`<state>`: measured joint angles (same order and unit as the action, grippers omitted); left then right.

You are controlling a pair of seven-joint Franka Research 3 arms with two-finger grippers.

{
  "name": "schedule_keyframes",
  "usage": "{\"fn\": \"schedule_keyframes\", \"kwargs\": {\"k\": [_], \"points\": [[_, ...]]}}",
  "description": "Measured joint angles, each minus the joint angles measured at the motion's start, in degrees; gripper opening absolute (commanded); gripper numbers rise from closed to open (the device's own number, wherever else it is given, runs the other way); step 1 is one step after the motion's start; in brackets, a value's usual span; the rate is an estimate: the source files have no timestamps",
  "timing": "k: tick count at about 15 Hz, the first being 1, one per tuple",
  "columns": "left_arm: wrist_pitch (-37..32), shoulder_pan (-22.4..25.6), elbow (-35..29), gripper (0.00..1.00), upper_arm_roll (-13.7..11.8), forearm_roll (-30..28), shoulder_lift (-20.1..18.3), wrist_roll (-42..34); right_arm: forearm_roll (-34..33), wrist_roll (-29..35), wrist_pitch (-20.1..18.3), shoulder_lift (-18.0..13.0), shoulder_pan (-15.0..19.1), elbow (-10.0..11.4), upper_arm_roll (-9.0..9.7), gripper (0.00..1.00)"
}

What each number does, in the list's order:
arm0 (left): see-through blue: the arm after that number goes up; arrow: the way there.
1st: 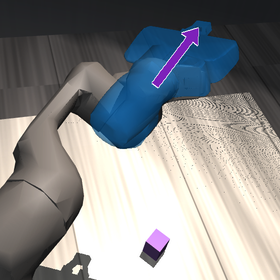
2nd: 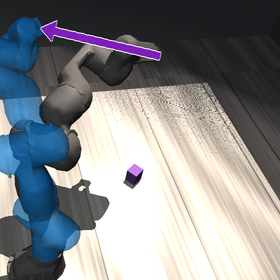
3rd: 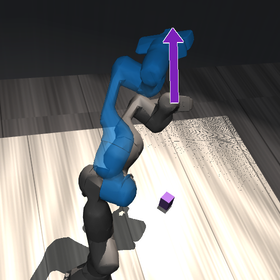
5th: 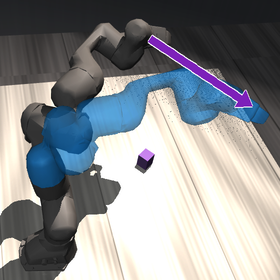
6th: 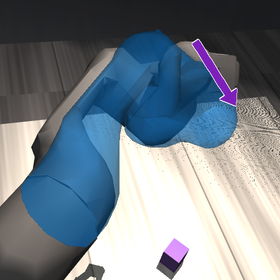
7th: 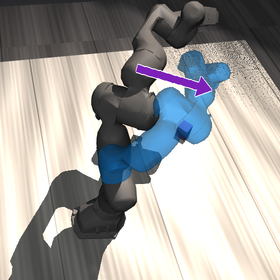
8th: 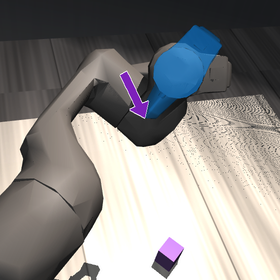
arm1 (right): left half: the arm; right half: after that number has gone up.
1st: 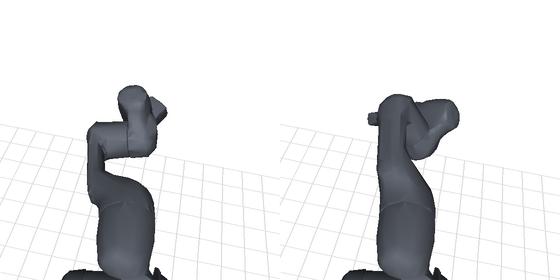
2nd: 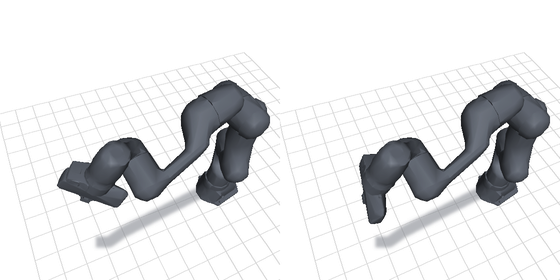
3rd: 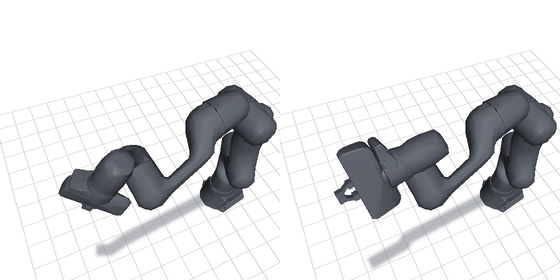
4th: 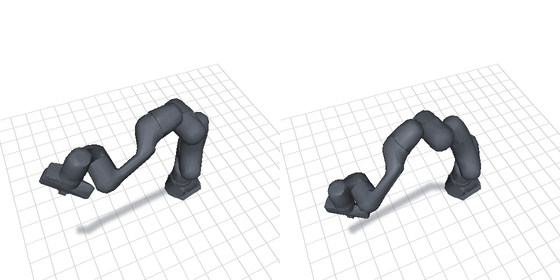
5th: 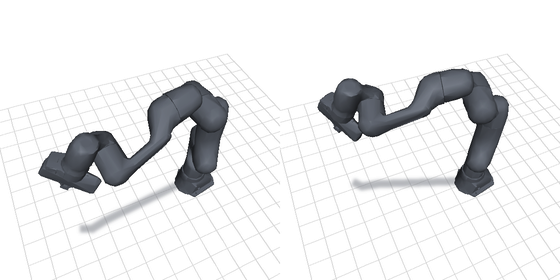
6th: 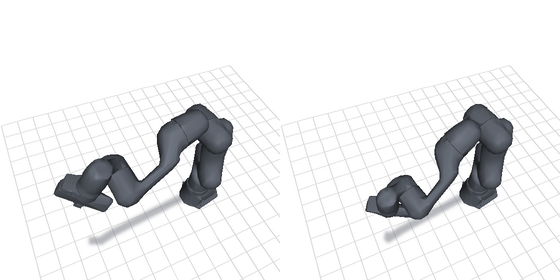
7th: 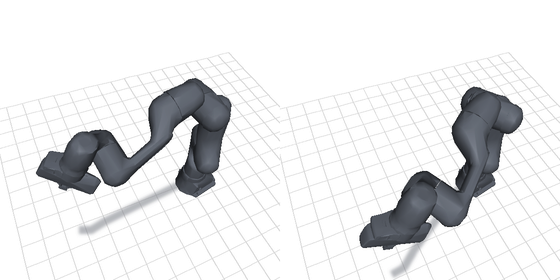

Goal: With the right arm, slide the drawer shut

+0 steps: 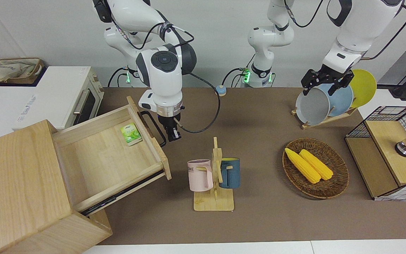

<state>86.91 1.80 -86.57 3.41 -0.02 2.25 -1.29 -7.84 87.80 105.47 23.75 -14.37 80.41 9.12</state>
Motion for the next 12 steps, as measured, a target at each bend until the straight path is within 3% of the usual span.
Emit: {"fn": "schedule_keyframes", "kwargs": {"k": [12], "points": [[0.0,0.0,0.0,0.99,0.0,0.0,0.0,0.0,-0.1,-1.6,0.0,0.4,4.8,0.0,-0.09,0.000]]}}
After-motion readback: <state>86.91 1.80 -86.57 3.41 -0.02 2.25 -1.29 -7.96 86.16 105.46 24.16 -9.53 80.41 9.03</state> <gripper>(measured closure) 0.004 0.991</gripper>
